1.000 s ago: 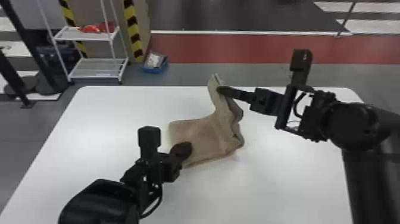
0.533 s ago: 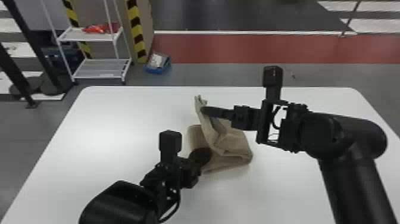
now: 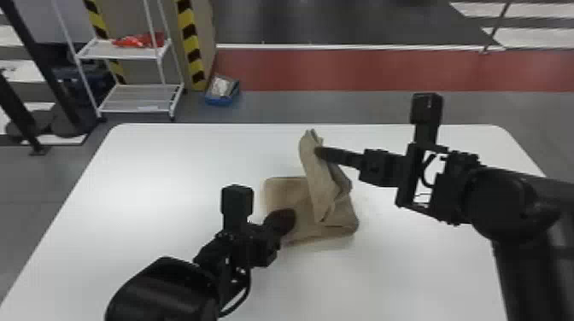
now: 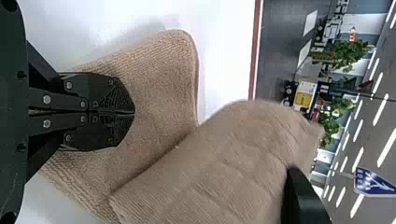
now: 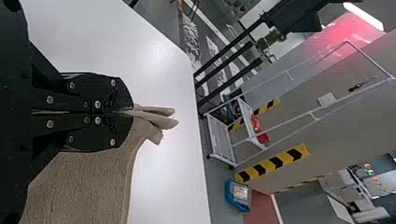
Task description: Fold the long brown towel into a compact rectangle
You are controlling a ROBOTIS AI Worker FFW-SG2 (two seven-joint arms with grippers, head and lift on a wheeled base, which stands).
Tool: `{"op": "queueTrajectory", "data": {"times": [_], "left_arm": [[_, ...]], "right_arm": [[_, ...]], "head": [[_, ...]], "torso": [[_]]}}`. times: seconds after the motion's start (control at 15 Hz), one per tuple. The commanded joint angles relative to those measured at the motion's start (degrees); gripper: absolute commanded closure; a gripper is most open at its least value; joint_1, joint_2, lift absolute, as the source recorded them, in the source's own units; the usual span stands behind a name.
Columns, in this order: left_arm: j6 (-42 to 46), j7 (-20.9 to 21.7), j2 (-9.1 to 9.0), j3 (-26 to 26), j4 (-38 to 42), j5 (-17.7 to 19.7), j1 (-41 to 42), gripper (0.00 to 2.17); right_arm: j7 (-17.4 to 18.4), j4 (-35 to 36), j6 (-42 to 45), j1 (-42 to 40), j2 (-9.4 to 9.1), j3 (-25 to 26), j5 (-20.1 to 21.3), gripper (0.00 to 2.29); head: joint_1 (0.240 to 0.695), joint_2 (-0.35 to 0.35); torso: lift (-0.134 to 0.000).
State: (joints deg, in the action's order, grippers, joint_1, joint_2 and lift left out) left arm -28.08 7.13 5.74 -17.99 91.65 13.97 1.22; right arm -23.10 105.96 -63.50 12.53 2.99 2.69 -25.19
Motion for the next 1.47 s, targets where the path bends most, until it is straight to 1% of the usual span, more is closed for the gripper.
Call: {"op": "queueTrajectory", "data": {"times": [0.0,0.07,0.13,0.27,0.33,0.4,0.53,0.6,0.67,0.8,0.93,1.13,1.2,1.27,1.33,1.4], "left_arm": [[0.0,0.0,-0.03,0.1,-0.5,-0.4,-0.4,1.76],[0.0,0.0,-0.11,-0.1,-0.5,-0.8,-0.6,1.76],[-0.2,0.0,-0.11,-0.2,-0.5,-1.0,-0.8,1.76],[-0.2,-0.1,-0.11,-0.2,-0.5,-1.0,-0.8,1.76],[-0.2,-0.1,-0.03,-0.2,-0.5,-1.0,-0.8,1.76],[-0.2,-0.1,0.06,-0.2,-0.5,-1.1,-0.8,1.76],[-0.2,-0.1,-0.11,-0.3,-0.5,-1.2,-0.8,1.76],[-0.2,-0.1,-0.11,-0.6,-0.5,-1.2,-0.8,1.76],[-0.2,-0.2,-0.11,-0.7,-0.5,-1.0,-0.8,1.76],[-0.2,-0.2,-0.11,-0.8,-0.3,-1.0,-0.6,1.76],[-0.2,-0.2,0.06,-0.8,-0.2,-1.0,-0.3,1.76],[-0.2,0.0,0.15,-0.7,-0.3,-1.0,-0.2,1.76],[-0.2,0.1,-0.03,-0.8,-0.3,-1.0,-0.2,1.76],[-0.2,0.2,-0.11,-0.8,-0.3,-1.0,-0.2,1.76],[-0.2,0.2,-0.11,-0.9,-0.3,-1.0,-0.2,1.76],[-0.2,0.2,-0.11,-0.8,-0.3,-1.0,-0.2,1.76]], "right_arm": [[0.1,3.0,-1.1,-0.4,2.90,5.2,-3.2,1.30],[0.2,3.5,-1.1,-0.7,3.51,6.9,-4.0,1.30],[0.1,3.5,-1.1,-0.9,4.22,9.3,-5.0,1.30],[0.5,3.2,-0.8,-1.1,5.27,12.7,-6.5,1.30],[0.6,3.2,-0.6,-1.1,5.89,13.6,-6.6,1.30],[0.5,2.8,-0.8,-0.7,6.41,14.4,-7.6,1.30],[0.5,2.8,-4.3,-0.1,7.29,13.6,-7.6,1.29],[0.6,2.8,-6.9,0.7,7.20,11.4,-6.6,1.29],[0.6,2.7,-7.1,0.9,7.20,9.1,-5.4,1.29],[0.6,0.9,-6.9,1.7,5.80,4.4,-1.7,1.29],[0.5,-0.9,-6.1,2.4,4.22,1.2,-0.1,1.29],[1.0,-3.7,-5.0,4.3,1.14,-3.0,2.0,1.29],[1.1,-5.2,-4.8,5.1,0.26,-4.2,2.6,1.29],[1.2,-6.5,-4.1,5.5,-0.71,-5.3,3.3,1.29],[1.3,-7.3,-3.4,5.6,-1.23,-6.0,4.1,1.29],[1.3,-8.4,-3.1,5.8,-1.50,-6.6,4.6,1.29]], "head": [[0.695,-0.032],[0.695,-0.045],[0.695,-0.078],[0.695,-0.110],[0.695,-0.127],[0.695,-0.155],[0.695,-0.174],[0.695,-0.179],[0.695,-0.180],[0.695,-0.161],[0.695,-0.128],[0.695,-0.091],[0.695,-0.064],[0.695,-0.064],[0.695,-0.038],[0.695,-0.028]], "torso": [[-0.121],[-0.121],[-0.121],[-0.121],[-0.121],[-0.121],[-0.121],[-0.121],[-0.121],[-0.121],[-0.121],[-0.121],[-0.121],[-0.121],[-0.121],[-0.121]]}}
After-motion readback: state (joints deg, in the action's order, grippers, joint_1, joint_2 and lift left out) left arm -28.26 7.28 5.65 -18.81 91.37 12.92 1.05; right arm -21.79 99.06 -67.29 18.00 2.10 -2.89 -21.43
